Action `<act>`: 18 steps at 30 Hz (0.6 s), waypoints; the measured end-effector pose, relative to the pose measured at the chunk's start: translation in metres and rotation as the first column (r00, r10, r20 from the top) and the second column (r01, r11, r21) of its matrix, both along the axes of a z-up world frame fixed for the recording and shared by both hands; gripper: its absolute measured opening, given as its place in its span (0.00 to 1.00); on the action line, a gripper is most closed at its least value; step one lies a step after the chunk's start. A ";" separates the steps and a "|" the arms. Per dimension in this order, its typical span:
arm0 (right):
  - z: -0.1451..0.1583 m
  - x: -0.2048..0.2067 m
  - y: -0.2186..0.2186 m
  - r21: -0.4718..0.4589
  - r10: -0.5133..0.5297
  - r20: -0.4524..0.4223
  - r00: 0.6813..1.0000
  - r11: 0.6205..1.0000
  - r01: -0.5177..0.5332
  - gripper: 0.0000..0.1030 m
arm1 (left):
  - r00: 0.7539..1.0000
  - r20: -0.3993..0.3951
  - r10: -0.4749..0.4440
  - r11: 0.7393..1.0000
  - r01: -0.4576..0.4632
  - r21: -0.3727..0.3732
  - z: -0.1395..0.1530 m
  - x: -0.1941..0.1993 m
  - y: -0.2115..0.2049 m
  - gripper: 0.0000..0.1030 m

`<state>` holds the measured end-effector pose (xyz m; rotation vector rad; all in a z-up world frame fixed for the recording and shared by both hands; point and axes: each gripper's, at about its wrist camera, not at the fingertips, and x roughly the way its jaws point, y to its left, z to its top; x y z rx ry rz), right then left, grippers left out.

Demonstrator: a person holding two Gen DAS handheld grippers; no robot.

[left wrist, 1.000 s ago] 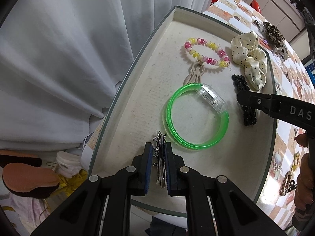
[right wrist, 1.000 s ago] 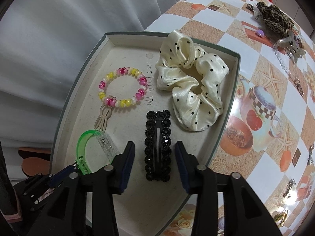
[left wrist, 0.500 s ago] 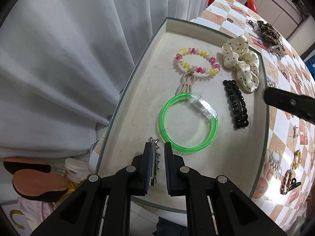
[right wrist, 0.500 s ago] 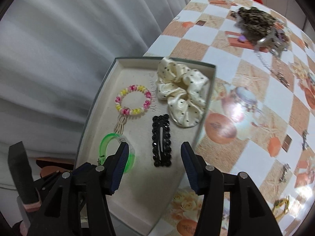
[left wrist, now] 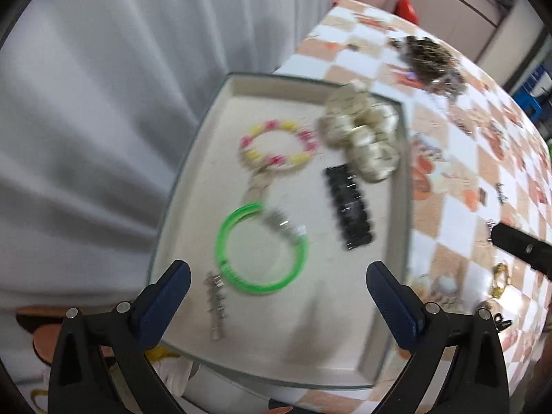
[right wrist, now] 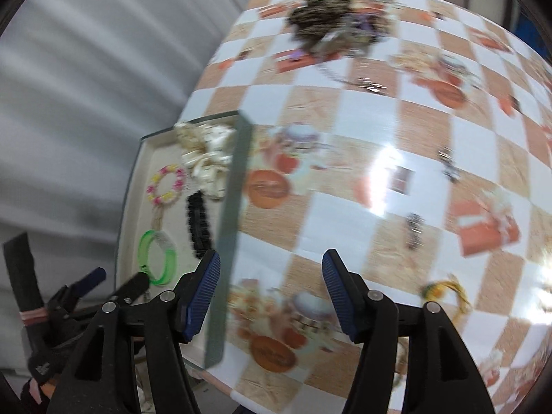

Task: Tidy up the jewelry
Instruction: 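Move the right tool to the black claw clip while the left tool moves to the silver charm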

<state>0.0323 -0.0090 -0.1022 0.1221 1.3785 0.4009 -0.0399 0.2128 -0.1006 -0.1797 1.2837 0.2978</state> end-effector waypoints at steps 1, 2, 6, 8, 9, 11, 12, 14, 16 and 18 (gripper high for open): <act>-0.001 0.001 -0.005 -0.002 -0.016 0.001 1.000 1.000 0.016 0.68 | 1.000 0.005 -0.022 1.000 0.022 -0.001 0.003 0.005 -0.006 1.00; 0.001 -0.001 -0.014 -0.004 -0.038 0.002 0.999 0.999 0.038 0.71 | 0.999 0.011 -0.039 0.999 0.039 0.001 0.006 0.008 -0.011 1.00; 0.004 -0.005 -0.050 -0.016 -0.119 0.007 0.993 0.993 0.119 0.78 | 0.994 0.031 -0.109 0.994 0.109 -0.001 0.015 0.024 -0.035 1.00; 0.004 -0.008 -0.068 -0.032 -0.158 0.005 0.987 0.987 0.158 0.79 | 0.989 0.035 -0.142 0.990 0.142 -0.006 0.015 0.028 -0.049 1.00; 0.003 -0.011 -0.078 -0.041 -0.180 0.003 0.984 0.983 0.180 0.81 | 0.988 0.035 -0.153 0.988 0.154 -0.007 0.012 0.032 -0.056 1.00; 0.002 -0.014 -0.091 -0.056 -0.208 0.001 0.978 0.977 0.208 0.81 | 0.982 0.034 -0.185 0.983 0.186 -0.009 0.010 0.038 -0.072 1.00; 0.001 -0.018 -0.100 -0.066 -0.226 -0.002 0.974 0.972 0.226 0.81 | 0.978 0.033 -0.205 0.979 0.205 -0.014 0.010 0.042 -0.081 1.00; -0.002 -0.022 -0.112 -0.079 -0.251 -0.006 0.968 0.965 0.250 0.82 | 0.972 0.033 -0.233 0.972 0.234 -0.024 0.009 0.047 -0.093 1.00; -0.004 -0.029 -0.125 -0.088 -0.277 -0.015 0.961 0.958 0.274 0.82 | 0.965 0.033 -0.259 0.965 0.260 -0.027 0.006 0.054 -0.107 1.00; -0.008 -0.035 -0.135 -0.096 -0.300 -0.026 0.953 0.950 0.297 0.82 | 0.958 0.029 -0.284 0.958 0.285 -0.028 0.004 0.058 -0.119 1.00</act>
